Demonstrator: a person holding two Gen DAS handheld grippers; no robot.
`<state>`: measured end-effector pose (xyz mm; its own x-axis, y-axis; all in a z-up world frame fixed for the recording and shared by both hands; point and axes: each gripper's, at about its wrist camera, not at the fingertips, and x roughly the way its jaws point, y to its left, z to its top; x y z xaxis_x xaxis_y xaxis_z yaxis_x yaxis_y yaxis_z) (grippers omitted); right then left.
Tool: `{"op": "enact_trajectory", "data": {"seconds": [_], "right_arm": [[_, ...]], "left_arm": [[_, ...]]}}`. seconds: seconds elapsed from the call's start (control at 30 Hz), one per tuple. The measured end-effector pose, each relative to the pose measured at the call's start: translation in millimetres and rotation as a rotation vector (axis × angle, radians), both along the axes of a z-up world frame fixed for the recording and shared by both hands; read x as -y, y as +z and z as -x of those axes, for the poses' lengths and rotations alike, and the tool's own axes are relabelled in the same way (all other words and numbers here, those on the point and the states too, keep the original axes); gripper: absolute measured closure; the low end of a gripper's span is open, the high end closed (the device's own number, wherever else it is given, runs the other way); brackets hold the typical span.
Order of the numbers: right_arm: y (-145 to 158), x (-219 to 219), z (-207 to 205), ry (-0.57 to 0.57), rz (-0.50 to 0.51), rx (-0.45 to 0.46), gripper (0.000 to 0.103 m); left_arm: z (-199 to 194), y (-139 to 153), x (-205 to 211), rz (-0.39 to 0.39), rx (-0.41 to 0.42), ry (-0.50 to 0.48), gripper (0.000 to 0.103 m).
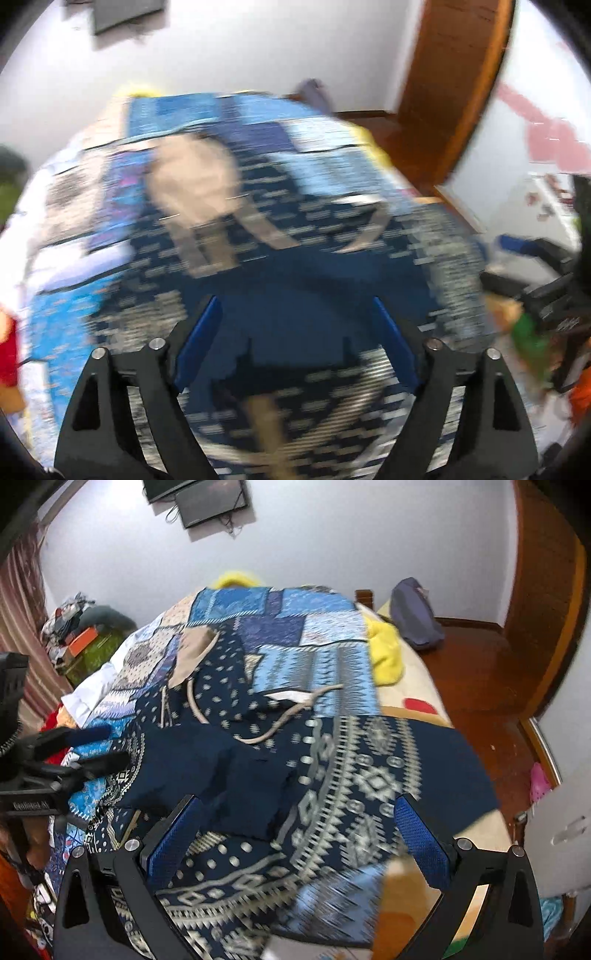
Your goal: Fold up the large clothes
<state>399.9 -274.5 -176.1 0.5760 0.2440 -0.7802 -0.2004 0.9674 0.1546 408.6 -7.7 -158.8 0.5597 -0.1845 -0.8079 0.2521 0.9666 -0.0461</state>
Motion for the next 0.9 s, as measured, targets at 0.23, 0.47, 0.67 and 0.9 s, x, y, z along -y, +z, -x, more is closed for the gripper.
{"op": "enact_trajectory", "data": {"seconds": [0.23, 0.47, 0.67, 0.9], "right_arm": [[-31, -72, -31, 0.101, 0.035, -0.059, 0.000], [-74, -138, -51, 0.217, 0.272, -0.082, 0.000], [-86, -123, -47, 0.230, 0.422, -0.067, 0.000], [-66, -59, -33, 0.159, 0.266, -0.122, 0.000]], "left_arm": [[1, -81, -98, -0.092, -0.170, 0.197, 0.019], [9, -132, -131, -0.025, -0.229, 0.267, 0.014], [11, -143, -146, 0.056, -0.243, 0.299, 0.009], [20, -149, -158, 0.071, -0.249, 0.358, 0.008]]}}
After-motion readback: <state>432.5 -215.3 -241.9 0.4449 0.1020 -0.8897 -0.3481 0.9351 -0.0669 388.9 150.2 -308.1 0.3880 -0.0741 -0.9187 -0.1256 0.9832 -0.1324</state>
